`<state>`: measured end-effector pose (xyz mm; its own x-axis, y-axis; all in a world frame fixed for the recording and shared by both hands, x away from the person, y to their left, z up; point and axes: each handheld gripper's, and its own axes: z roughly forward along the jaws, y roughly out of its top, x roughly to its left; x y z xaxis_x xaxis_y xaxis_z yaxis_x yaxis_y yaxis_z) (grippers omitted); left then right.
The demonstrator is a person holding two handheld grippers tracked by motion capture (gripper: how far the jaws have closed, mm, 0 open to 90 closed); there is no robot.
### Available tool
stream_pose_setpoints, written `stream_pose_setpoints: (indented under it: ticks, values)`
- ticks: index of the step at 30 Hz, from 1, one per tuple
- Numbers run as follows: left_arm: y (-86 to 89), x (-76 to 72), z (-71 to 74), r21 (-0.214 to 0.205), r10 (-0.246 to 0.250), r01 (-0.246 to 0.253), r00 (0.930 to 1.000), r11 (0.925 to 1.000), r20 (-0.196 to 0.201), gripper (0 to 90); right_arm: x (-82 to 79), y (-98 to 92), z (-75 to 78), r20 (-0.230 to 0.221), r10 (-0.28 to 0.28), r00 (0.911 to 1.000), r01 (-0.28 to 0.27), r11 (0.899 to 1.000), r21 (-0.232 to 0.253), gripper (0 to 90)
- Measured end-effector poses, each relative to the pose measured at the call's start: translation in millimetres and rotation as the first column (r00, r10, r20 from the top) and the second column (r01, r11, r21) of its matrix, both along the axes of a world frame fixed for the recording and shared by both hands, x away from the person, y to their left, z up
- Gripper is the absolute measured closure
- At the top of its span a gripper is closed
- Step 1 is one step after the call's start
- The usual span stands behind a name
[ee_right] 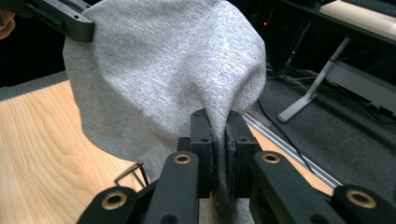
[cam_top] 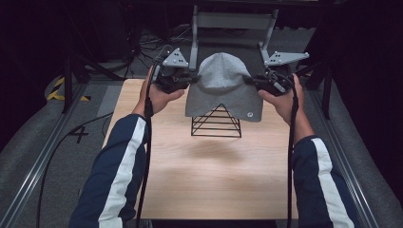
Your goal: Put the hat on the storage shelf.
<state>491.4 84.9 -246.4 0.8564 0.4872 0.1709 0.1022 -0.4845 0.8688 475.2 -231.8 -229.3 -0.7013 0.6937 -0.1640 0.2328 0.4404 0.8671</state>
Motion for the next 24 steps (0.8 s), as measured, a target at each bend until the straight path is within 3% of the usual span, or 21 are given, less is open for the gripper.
stream_pose_setpoints:
  ticks: [6, 11, 12, 19, 24]
  values:
    - [-5.1, 1.9, -24.9, 0.021, -0.009, 0.009, 0.9995, 0.9997, -0.030, 86.1, -0.3, 1.6, -24.8, -0.032, 0.009, 0.9994, -0.011, 0.999, -0.034, 83.8]
    - [-7.1, 2.6, -44.9, 0.019, -0.011, 0.012, 0.9987, 0.9998, -0.050, 86.1, -1.1, 0.0, -43.8, -0.050, 0.010, 0.9987, -0.012, 0.999, -0.050, 83.6]
    - [-7.4, 2.6, -50.2, -0.003, -0.011, 0.011, 0.9981, 0.9999, -0.060, 86.1, -0.9, -0.9, -48.4, -0.057, 0.011, 0.9983, -0.014, 0.999, -0.045, 83.6]
    - [-11.2, 3.8, -76.3, 0.000, -0.006, 0.006, 0.9957, 1.0000, -0.092, 85.9, 2.3, -5.9, -76.2, -0.095, -0.004, 0.9954, -0.001, 0.999, -0.048, 83.6]
    - [-16.2, 5.3, -89.1, 0.032, -0.002, 0.005, 0.9951, 0.9995, -0.098, 85.8, 5.9, -7.5, -95.5, -0.124, -0.017, 0.9922, 0.010, 0.998, -0.059, 83.6]
